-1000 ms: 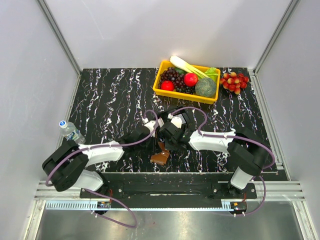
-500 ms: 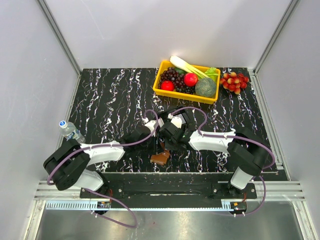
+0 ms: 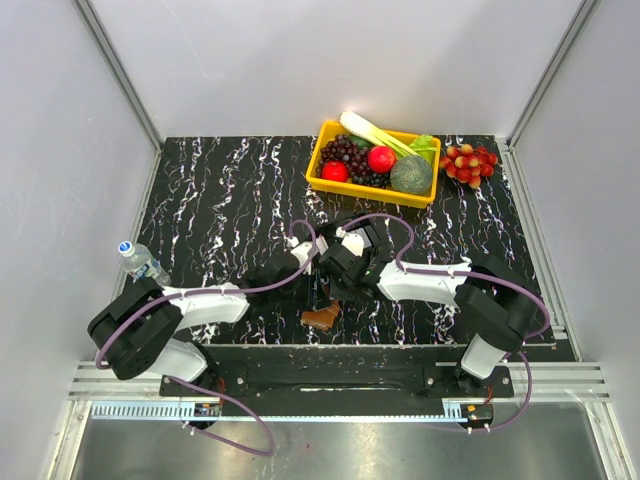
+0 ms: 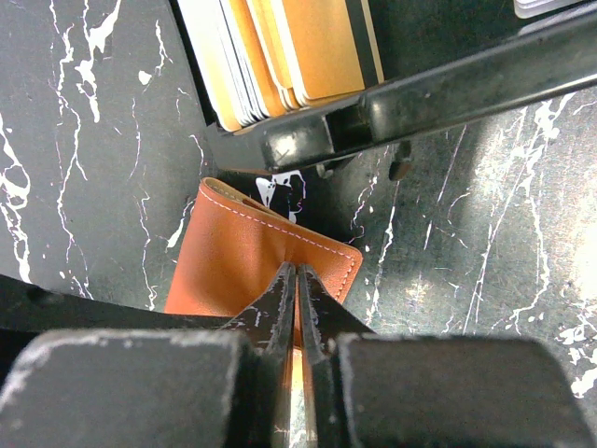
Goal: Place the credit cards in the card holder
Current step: Close the card holder at the center of the board.
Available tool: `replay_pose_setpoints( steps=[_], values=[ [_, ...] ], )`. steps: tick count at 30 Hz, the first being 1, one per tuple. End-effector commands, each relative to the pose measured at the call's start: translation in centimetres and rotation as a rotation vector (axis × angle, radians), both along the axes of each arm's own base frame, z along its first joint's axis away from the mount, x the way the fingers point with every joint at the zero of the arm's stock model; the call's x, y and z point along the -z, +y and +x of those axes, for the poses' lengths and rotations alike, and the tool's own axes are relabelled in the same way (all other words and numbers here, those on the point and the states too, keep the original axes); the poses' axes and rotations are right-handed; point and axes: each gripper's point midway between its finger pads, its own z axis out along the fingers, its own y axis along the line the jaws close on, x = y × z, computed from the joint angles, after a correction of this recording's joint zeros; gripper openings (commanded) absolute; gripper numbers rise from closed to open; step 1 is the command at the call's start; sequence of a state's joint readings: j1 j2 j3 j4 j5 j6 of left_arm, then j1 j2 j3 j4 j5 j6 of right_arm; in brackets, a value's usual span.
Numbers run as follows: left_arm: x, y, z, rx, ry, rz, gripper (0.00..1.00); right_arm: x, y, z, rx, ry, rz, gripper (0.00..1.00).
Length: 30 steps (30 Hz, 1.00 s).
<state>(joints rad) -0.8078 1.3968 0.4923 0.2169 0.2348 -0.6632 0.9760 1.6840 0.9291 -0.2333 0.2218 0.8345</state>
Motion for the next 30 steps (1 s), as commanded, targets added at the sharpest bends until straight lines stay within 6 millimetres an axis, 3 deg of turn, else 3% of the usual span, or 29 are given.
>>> replay_pose_setpoints(
  steps=[1, 7, 14, 17, 20, 22, 27, 30],
  values=[
    [-0.5, -1.1, -0.4, 0.046, 0.006, -0.066, 0.28, 3.0, -2.5, -2.1, -0.02, 0.084, -0.127, 0.09],
    [-0.4, -1.0, -0.4, 0.041, 0.009, -0.058, 0.13, 3.1, -2.5, -2.1, -0.018, 0.084, -0.129, 0.09],
    [-0.5, -0.6, 0.3, 0.022, -0.016, -0.019, 0.12, 3.2, -2.5, -2.1, -0.024, 0.089, -0.128, 0.09],
    [-0.5, -0.5, 0.3, 0.025, -0.02, -0.007, 0.02, 3.2, -2.4, -2.1, -0.027, 0.088, -0.13, 0.09],
    [-0.5, -0.2, 0.6, 0.012, -0.028, 0.003, 0.02, 3.2, -2.3, -2.1, -0.027, 0.089, -0.129, 0.09],
    [-0.6, -0.2, 0.7, 0.009, -0.033, 0.011, 0.08, 3.2, -2.3, -2.1, -0.029, 0.09, -0.129, 0.1],
    [-0.6, 0.0, 1.1, 0.009, -0.046, 0.038, 0.0, 3.3, -2.3, -2.1, -0.031, 0.091, -0.13, 0.1],
    [-0.7, 0.1, 1.3, 0.002, -0.058, 0.048, 0.0, 3.2, -2.2, -2.1, -0.035, 0.091, -0.129, 0.1]
  ],
)
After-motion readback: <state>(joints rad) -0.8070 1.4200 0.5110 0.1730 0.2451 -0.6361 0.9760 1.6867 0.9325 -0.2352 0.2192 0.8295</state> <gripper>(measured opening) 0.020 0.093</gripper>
